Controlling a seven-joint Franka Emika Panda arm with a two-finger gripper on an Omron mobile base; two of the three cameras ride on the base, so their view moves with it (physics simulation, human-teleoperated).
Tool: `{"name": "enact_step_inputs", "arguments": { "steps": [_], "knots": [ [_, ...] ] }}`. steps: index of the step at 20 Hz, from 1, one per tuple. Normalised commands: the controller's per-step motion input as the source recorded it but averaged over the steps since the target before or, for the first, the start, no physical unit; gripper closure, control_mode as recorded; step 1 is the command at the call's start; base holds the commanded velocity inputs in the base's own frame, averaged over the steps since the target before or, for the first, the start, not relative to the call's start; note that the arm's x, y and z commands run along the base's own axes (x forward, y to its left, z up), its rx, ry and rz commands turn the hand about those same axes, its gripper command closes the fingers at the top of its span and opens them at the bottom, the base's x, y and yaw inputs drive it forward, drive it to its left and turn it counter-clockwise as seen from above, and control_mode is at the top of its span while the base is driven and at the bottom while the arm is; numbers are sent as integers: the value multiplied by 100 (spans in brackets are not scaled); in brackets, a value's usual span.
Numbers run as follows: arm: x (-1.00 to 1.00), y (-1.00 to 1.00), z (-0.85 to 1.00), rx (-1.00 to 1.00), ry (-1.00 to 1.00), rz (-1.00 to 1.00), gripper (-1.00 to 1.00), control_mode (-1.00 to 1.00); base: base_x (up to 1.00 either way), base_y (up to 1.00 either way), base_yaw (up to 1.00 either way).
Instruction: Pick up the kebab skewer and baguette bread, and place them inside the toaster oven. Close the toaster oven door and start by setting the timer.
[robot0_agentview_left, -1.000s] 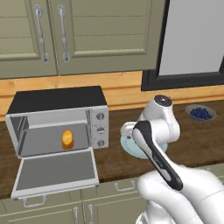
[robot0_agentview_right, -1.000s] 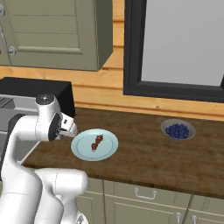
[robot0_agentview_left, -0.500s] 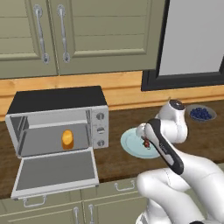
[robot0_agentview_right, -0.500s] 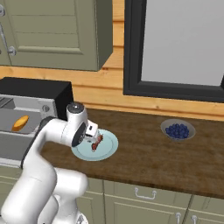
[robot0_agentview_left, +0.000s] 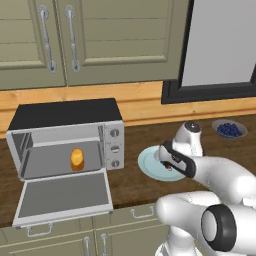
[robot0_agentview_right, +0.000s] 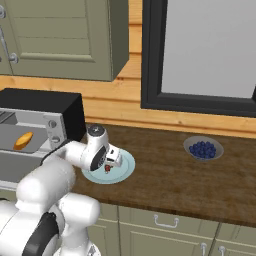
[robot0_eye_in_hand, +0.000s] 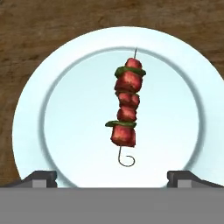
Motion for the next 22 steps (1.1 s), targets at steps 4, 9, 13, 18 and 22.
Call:
{"name": "enact_step_inputs", "arguments": {
  "steps": [4,9,13,18,22],
  "knots": [
    [18,0,-38,-7,10,0,-100,-100,0,0,0],
    [7,0,-28,0,8,0,-100,-100,0,0,0],
    [10,0,-31,0,0,0,-100,-100,0,0,0],
    [20,0,-31,0,0,0,-100,-100,0,0,0],
    [18,0,-22,0,0,0,-100,-100,0,0,0]
  ]
}}
